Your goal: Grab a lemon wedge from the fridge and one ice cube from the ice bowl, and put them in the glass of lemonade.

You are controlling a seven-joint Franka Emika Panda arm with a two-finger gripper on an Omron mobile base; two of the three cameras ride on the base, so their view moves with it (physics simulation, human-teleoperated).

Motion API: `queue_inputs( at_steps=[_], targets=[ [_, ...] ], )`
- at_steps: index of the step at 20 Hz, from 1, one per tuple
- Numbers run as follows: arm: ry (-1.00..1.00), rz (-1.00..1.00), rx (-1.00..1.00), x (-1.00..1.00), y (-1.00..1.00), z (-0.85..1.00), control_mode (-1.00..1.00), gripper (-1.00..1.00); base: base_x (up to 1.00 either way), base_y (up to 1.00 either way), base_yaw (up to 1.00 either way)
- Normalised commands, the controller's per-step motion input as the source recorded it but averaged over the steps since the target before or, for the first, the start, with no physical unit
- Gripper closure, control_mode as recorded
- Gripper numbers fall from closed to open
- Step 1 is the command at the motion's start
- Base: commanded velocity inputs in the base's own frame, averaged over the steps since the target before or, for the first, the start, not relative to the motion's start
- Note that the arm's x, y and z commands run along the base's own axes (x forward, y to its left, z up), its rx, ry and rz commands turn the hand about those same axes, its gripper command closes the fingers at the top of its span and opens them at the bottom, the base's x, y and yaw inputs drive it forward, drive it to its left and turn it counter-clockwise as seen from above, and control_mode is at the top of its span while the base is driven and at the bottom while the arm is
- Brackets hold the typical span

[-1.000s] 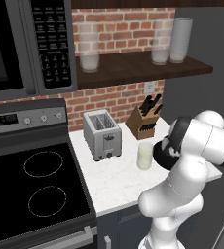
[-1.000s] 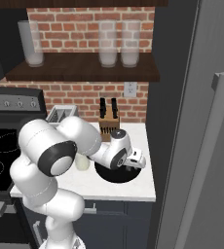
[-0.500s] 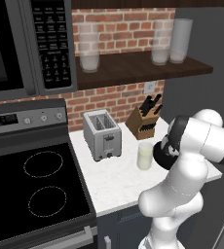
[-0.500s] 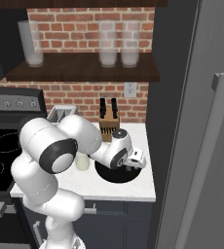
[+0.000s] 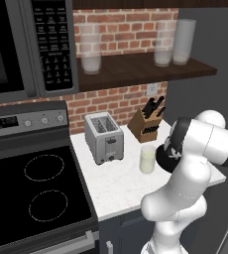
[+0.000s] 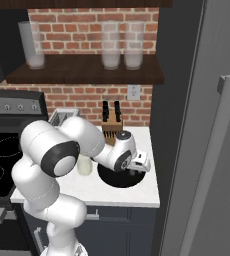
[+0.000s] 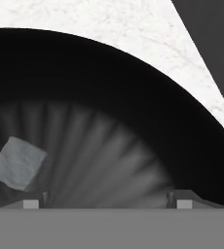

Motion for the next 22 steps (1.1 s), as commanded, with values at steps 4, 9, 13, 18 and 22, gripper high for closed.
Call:
queue_inputs(
  at_steps=[4,9,13,18,22],
  targets=[
    [0.05,0.00,0.00,-0.26,0.00,-0.20,-1.00,-1.00,0.00,0.00,0.00],
    [0.04,0.00,0.00,-0.38,0.00,-0.18,-1.00,-1.00,0.00,0.00,0.00],
    [0.03,0.00,0.00,-0.42,0.00,-0.18,-1.00,-1.00,0.00,0.00,0.00],
    [0.01,0.00,0.00,-0.28,0.00,-0.12,-1.00,-1.00,0.00,0.00,0.00],
    [0.00,0.00,0.00,-0.18,0.00,-0.02,-1.00,-1.00,0.00,0.00,0.00]
  ],
)
